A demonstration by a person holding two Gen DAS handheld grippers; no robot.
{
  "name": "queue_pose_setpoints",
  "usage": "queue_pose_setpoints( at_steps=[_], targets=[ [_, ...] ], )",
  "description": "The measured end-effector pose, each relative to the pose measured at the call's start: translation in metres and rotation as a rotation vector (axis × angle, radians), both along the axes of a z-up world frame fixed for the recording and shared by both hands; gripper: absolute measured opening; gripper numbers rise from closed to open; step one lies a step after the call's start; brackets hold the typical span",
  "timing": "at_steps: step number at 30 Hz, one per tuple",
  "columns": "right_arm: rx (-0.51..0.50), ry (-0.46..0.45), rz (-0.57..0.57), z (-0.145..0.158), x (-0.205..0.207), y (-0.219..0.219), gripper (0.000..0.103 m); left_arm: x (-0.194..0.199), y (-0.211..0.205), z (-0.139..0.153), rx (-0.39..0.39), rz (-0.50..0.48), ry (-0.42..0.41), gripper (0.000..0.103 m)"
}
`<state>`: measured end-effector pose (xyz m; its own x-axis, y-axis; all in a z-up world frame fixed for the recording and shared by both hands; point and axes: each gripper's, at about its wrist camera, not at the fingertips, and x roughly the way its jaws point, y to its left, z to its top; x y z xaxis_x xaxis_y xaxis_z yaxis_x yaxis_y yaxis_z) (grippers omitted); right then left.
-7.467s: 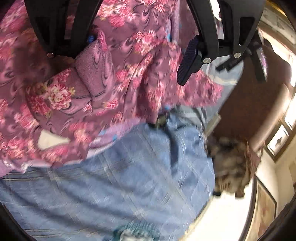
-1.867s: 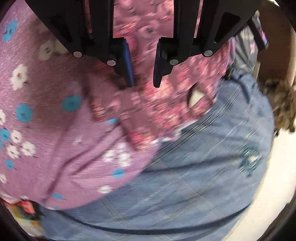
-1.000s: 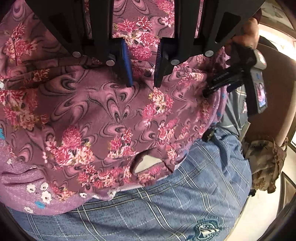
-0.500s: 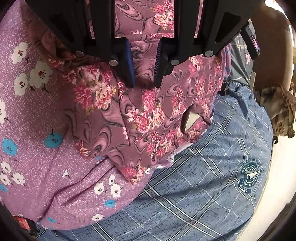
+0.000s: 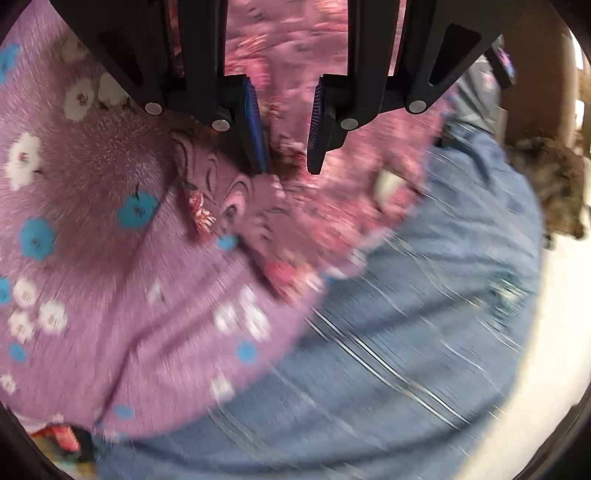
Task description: Fold small clothes
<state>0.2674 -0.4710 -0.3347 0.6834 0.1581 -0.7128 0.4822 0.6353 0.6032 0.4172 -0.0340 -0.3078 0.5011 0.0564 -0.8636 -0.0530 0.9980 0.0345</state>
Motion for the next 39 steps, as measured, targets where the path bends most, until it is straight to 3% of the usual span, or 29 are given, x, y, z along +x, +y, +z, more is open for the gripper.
queue_pose_setpoints(
  at_steps=[1, 6, 8, 11, 15, 17, 22, 27, 32, 37, 39],
  targets=[
    [-0.001, -0.010, -0.003, 0.002, -0.001, 0.000, 0.022, 0.000, 0.005, 0.003, -0.033, 0.015, 0.007, 0.103],
    [-0.034, -0.072, 0.055, 0.027, -0.010, 0.012, 0.037, -0.010, 0.010, 0.021, -0.038, 0.002, -0.024, 0.103],
    [-0.039, -0.098, 0.082, 0.034, -0.017, 0.019, 0.045, -0.020, 0.013, 0.031, -0.012, 0.006, -0.047, 0.103],
    [-0.073, -0.116, 0.137, 0.045, -0.031, 0.031, 0.047, -0.043, 0.019, 0.043, 0.049, -0.014, -0.085, 0.103],
    [-0.150, -0.130, 0.191, 0.057, -0.060, 0.046, 0.050, -0.093, 0.036, 0.051, 0.093, -0.045, -0.122, 0.103],
    [-0.176, -0.134, 0.203, 0.063, -0.077, 0.051, 0.052, -0.125, 0.045, 0.052, 0.077, -0.085, -0.112, 0.103],
    [-0.153, -0.167, 0.218, 0.065, -0.157, 0.056, 0.062, -0.195, 0.069, 0.045, 0.107, -0.145, -0.096, 0.103],
    [-0.141, -0.126, 0.204, 0.067, -0.222, 0.047, 0.065, -0.263, 0.088, 0.036, 0.189, -0.208, -0.049, 0.103],
    [-0.142, -0.096, 0.202, 0.072, -0.284, 0.038, 0.072, -0.308, 0.099, 0.021, 0.111, -0.233, 0.018, 0.103],
    [-0.116, 0.032, 0.223, 0.054, -0.318, 0.032, 0.074, -0.329, 0.083, 0.006, 0.056, -0.286, 0.075, 0.103],
    [-0.107, 0.073, 0.220, 0.046, -0.327, 0.031, 0.074, -0.336, 0.077, 0.003, 0.055, -0.313, 0.074, 0.094]
  ],
)
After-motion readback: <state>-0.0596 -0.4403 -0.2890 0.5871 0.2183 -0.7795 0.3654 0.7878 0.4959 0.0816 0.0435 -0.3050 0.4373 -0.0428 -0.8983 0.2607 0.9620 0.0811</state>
